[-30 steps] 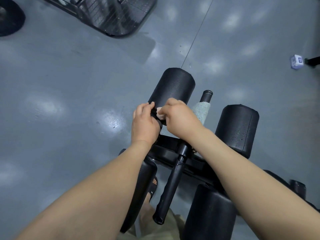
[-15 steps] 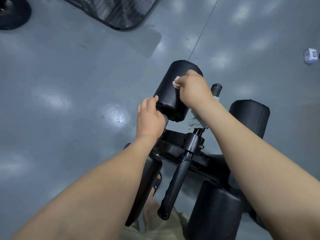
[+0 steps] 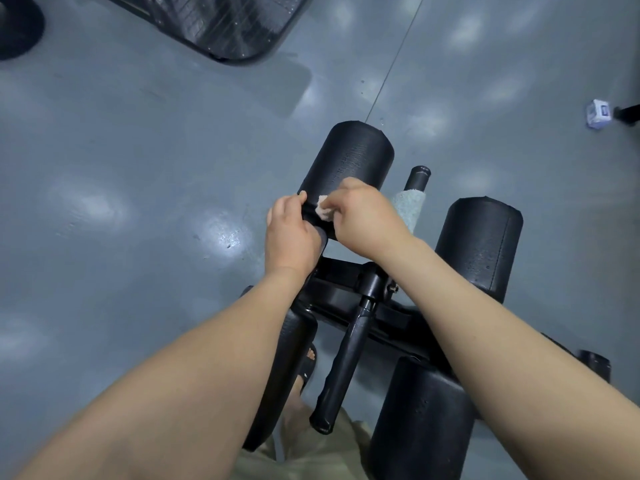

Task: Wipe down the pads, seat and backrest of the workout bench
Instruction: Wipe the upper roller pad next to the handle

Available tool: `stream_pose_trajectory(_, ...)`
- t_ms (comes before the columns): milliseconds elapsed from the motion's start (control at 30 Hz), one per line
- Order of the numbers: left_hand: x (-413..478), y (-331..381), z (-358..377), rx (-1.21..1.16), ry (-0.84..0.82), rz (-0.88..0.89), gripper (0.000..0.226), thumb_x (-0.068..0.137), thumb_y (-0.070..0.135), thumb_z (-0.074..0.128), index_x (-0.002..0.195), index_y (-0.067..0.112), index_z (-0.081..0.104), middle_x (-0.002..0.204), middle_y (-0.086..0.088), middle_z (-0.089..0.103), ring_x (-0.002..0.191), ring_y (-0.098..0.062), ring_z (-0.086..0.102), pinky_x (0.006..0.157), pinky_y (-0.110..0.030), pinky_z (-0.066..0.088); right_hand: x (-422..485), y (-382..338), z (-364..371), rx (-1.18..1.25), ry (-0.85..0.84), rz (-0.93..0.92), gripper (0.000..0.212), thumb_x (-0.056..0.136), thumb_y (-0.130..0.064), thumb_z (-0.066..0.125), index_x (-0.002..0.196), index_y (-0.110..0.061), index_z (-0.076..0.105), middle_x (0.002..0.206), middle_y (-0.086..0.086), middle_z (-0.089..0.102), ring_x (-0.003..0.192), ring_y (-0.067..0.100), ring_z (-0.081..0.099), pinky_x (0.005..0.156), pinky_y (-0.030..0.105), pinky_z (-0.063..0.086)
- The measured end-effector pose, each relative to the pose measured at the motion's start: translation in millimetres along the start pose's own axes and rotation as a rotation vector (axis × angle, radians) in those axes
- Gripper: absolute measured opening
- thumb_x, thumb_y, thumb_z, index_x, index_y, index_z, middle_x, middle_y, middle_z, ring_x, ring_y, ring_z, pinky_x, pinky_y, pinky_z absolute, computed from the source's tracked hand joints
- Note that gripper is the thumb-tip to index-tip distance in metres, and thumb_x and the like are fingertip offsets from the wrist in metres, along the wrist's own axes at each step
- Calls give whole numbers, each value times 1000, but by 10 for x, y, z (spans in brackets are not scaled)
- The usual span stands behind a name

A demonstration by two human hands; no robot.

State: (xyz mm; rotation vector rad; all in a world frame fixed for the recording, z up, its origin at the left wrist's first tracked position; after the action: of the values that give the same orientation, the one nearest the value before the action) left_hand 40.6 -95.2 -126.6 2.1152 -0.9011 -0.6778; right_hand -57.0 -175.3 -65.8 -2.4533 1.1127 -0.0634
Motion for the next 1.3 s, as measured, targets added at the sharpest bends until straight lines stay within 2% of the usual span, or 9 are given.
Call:
stream_pose_trajectory(100,14,-2,-1,8,-4,3,56,85,-5,38,135,10,56,133,-5,53,128,-23,42,100,-13,25,179,97,-126,17,68,98,23,92,-15,45,96,-23,65,90,-2,64,96,32,58,92,39,45)
stream_pose_trajectory(200,15,-12,7,18,-7,2,55,87,-4,38,136,13,55,133,-2,52,129,-19,40,99,-10,23,455,205,-290,26,85,238,19,98,-22,39,103,-25,57,77,-8,57,113,27,42,95,41,37)
stream_pose_trajectory(333,9,-12,11,10,-24,-13,56,88,-2,37,138,16,54,135,4,50,132,-13,37,101,-11,24,769,414,-397,-2,130,329,27,97,-15,41,117,-17,59,117,10,51,119,35,38,100,37,38)
stream_pose_trajectory(467,16,0,7,4,-27,-11,56,87,-2,37,138,16,55,135,4,50,133,-13,37,102,-11,23,797,578,-368,-155,149,411,25,97,-13,45,120,-18,51,124,15,44,113,39,43,81,40,44)
stream_pose_trajectory(633,14,-2,10,23,-13,-10,55,88,-3,38,137,15,55,134,4,50,132,-14,39,100,-9,23,724,557,-293,-104,65,346,43,97,-51,54,122,-16,56,124,15,48,111,39,48,89,43,45)
stream_pose_trajectory(800,15,-2,12,29,-8,-5,56,86,-4,39,137,15,56,132,4,52,130,-14,40,97,-3,20,831,629,-433,-85,94,284,24,95,-21,54,117,-12,59,119,17,51,99,39,57,81,37,46)
stream_pose_trajectory(900,17,-1,12,32,-3,6,56,86,-5,39,136,13,56,131,3,53,129,-15,40,91,7,15,945,671,-622,-80,230,353,21,96,-24,49,114,-15,57,121,15,53,86,34,52,74,35,41)
stream_pose_trajectory(1100,34,-8,27,43,0,11,55,85,-5,41,135,12,57,131,1,54,128,-16,41,91,10,12,1117,688,-418,-151,124,300,30,97,-17,51,123,-16,67,119,17,54,111,40,51,84,34,40)
stream_pose_trajectory(1300,31,-12,21,43,-10,0,55,86,-5,40,135,14,56,132,3,52,130,-15,40,91,9,12,898,563,-287,-157,130,203,32,95,-12,51,118,-19,71,108,13,54,103,37,49,81,36,46)
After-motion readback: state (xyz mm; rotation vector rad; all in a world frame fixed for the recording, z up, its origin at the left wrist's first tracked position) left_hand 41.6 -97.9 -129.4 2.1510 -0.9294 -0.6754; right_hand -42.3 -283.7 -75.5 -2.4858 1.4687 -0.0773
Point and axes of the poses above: each hand's wrist, its own x-axis towards the middle knuckle, its own z-axis out of the palm, y = z × x, the point moved 4 cm from there along x, towards the middle knuckle
